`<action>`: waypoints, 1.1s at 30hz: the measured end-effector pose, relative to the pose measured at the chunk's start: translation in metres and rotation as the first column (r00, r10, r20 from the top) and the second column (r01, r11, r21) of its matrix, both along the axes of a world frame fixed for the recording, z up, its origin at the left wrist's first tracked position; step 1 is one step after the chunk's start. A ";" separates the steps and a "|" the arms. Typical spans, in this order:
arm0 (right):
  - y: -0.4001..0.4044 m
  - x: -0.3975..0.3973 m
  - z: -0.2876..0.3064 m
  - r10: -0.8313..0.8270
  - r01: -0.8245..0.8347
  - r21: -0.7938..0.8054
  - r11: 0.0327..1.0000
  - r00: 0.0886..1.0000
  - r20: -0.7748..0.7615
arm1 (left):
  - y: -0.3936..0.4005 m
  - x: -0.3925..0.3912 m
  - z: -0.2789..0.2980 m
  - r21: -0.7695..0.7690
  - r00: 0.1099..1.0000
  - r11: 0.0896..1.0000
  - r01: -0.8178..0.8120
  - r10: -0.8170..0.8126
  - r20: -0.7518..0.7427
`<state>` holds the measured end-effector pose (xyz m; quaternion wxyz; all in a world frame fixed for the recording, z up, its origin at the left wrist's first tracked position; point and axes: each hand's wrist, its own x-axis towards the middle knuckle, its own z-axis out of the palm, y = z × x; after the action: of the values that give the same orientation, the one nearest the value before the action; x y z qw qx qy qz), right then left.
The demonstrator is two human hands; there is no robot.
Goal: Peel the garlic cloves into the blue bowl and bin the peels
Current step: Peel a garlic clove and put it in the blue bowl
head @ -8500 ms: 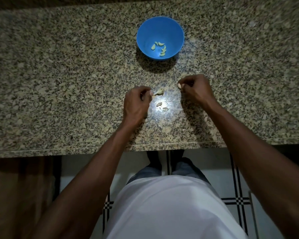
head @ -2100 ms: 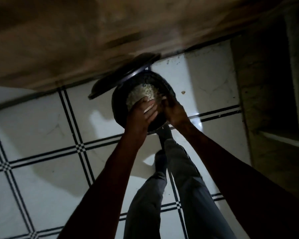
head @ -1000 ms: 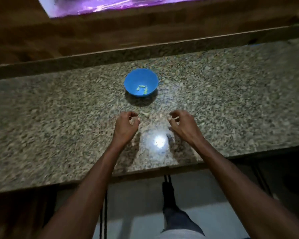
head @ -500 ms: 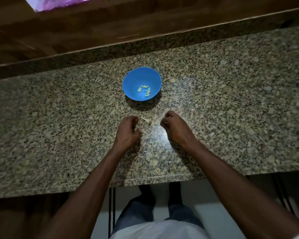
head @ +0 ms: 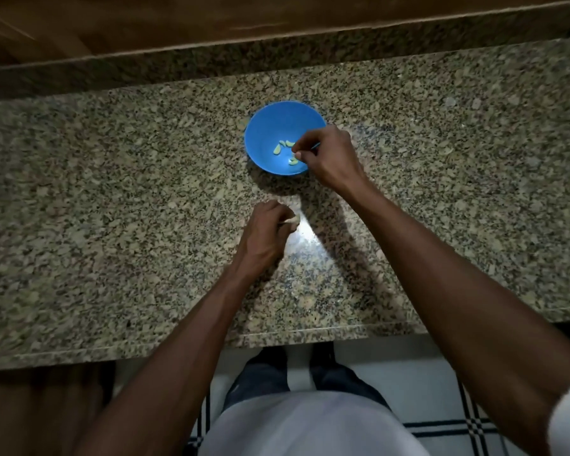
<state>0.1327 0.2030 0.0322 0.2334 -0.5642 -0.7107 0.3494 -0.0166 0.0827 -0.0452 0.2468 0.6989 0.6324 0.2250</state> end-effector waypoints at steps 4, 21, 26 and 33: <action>-0.010 0.004 -0.005 -0.057 0.057 0.012 0.998 0.998 -0.030 | -0.006 0.003 0.003 -0.154 0.941 0.965 -0.211 0.243 0.234; -0.113 0.025 -0.050 -0.364 -0.137 -0.590 0.795 0.671 -0.646 | -0.035 0.012 0.030 -0.375 0.535 0.867 -0.329 0.498 0.682; -0.116 0.021 -0.046 -0.429 -0.175 -0.642 0.747 0.611 -0.665 | -0.042 0.014 0.036 -0.314 0.544 0.863 -0.395 0.496 0.677; -0.119 0.022 -0.050 -0.388 -0.167 -0.609 0.775 0.634 -0.668 | -0.048 0.018 0.037 -0.262 0.556 0.857 -0.444 0.493 0.669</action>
<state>0.1543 0.0841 -0.0178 0.3345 -0.4509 -0.3480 0.7508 0.0010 0.0350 -0.0080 0.4257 0.3527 0.6543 0.5161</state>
